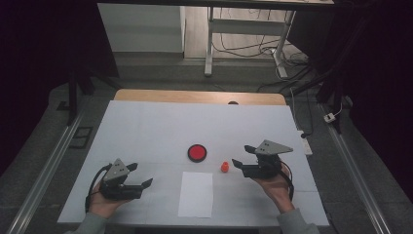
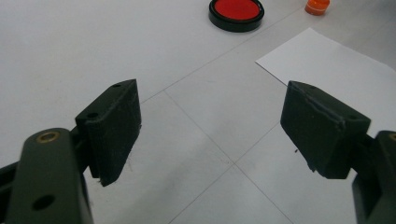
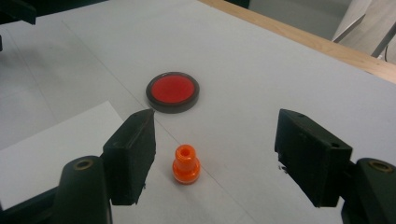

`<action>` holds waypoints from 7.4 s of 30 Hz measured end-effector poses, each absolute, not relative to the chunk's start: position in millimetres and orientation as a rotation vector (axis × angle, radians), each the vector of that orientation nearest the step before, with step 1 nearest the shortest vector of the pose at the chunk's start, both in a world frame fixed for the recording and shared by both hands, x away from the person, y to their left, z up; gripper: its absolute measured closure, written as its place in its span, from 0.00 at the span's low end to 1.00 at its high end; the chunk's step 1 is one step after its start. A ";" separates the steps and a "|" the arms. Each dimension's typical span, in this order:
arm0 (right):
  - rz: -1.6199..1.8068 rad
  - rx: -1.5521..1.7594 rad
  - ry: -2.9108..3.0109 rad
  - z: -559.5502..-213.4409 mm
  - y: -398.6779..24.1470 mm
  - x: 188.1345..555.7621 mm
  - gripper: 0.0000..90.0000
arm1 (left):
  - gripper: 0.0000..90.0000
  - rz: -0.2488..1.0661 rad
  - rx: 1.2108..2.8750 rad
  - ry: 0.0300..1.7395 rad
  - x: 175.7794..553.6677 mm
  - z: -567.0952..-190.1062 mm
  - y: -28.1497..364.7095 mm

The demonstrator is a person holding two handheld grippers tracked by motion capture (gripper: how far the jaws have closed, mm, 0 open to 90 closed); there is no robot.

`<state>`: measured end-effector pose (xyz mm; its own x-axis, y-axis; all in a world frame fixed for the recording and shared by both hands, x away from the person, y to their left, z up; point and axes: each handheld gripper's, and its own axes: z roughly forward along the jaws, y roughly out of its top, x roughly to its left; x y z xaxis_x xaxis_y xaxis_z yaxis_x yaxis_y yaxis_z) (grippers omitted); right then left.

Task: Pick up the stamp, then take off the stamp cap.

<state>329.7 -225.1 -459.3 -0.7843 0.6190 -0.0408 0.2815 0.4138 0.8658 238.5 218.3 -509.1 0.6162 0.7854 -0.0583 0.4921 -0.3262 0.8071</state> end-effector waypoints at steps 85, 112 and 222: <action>1.187 0.761 2.453 -512.1 -184.4 345.9 0.80 | 0.23 0.424 2.017 0.996 241.4 -509.8 217.6; 1.416 0.742 2.357 -484.0 -191.7 330.3 0.80 | 0.23 0.429 2.014 1.006 241.5 -510.5 217.8; 1.592 0.594 2.397 -465.4 -144.8 297.7 0.80 | 0.25 0.395 2.040 0.868 251.5 -498.6 182.6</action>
